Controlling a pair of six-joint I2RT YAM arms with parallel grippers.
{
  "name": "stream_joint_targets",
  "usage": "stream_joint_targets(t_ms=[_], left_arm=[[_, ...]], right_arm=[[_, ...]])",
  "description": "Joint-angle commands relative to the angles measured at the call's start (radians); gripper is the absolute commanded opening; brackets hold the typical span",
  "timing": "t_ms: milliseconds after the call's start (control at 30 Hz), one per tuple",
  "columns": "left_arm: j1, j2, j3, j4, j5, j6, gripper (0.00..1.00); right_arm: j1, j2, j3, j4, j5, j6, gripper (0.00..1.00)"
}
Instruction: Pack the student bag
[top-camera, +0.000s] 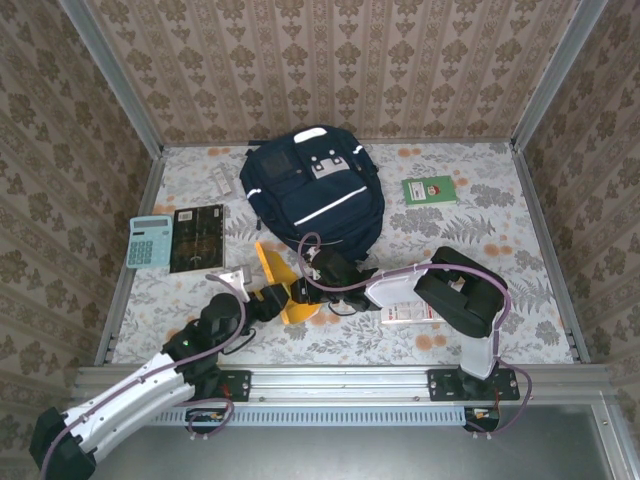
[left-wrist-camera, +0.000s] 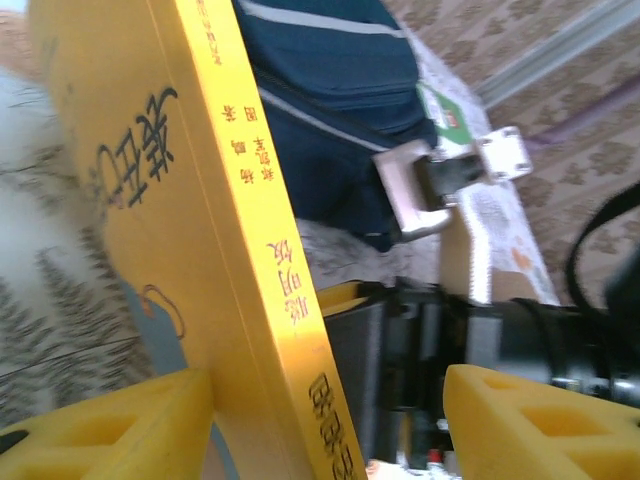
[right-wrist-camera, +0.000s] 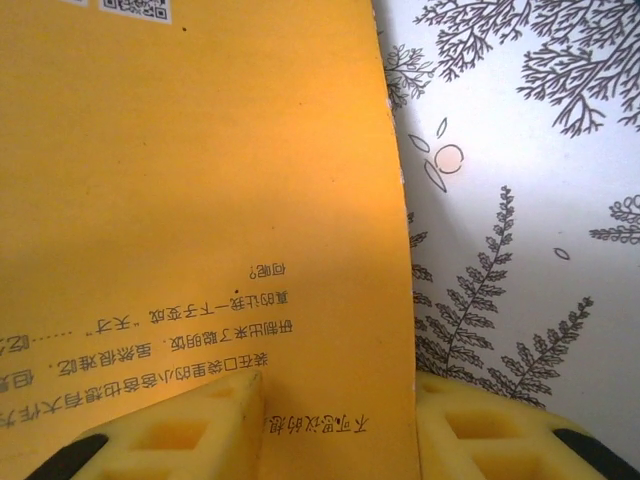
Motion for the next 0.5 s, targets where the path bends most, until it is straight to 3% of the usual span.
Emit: stream_joint_targets(t_ms=[0, 100, 333, 467], left_arm=[[-0.008, -0.024, 0.031, -0.175, -0.055, -0.035, 0.61], [-0.007, -0.023, 0.022, -0.216, -0.081, -0.051, 0.52], [-0.007, -0.028, 0.042, -0.222, -0.082, -0.044, 0.15], [-0.007, -0.059, 0.082, -0.213, -0.031, -0.006, 0.0]], right_arm=[[0.035, -0.007, -0.01, 0.036, -0.09, -0.007, 0.39], [0.035, -0.007, -0.012, 0.04, -0.091, -0.004, 0.39], [0.034, -0.035, -0.027, 0.042, -0.089, -0.005, 0.4], [0.022, -0.125, -0.072, 0.04, -0.059, -0.014, 0.52]])
